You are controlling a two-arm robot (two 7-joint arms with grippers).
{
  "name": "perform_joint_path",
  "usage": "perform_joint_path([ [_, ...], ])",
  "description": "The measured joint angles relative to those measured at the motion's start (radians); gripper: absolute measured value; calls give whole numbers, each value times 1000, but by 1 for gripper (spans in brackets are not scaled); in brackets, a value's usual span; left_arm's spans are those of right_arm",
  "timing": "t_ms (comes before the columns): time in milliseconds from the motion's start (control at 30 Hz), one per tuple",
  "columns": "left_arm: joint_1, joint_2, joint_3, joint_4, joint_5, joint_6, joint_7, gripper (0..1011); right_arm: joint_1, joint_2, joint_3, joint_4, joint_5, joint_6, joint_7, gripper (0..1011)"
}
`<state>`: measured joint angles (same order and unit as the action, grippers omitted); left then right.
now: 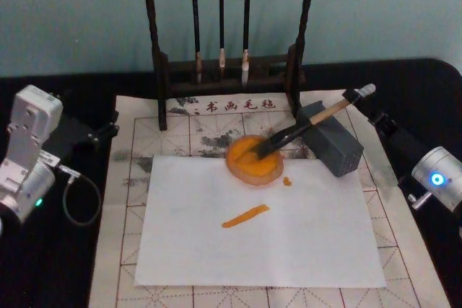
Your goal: Pick up the brush from the inkstone, write on the paper, then place the brush back to its original position.
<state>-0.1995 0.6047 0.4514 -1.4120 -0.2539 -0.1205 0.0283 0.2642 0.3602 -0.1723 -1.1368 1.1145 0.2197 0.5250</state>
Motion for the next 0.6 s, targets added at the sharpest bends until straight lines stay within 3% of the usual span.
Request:
perform_joint_path([
  [600,0,0,0,0,0,0,0,1001,24,-28,-7,58,89,-5,4,1000],
])
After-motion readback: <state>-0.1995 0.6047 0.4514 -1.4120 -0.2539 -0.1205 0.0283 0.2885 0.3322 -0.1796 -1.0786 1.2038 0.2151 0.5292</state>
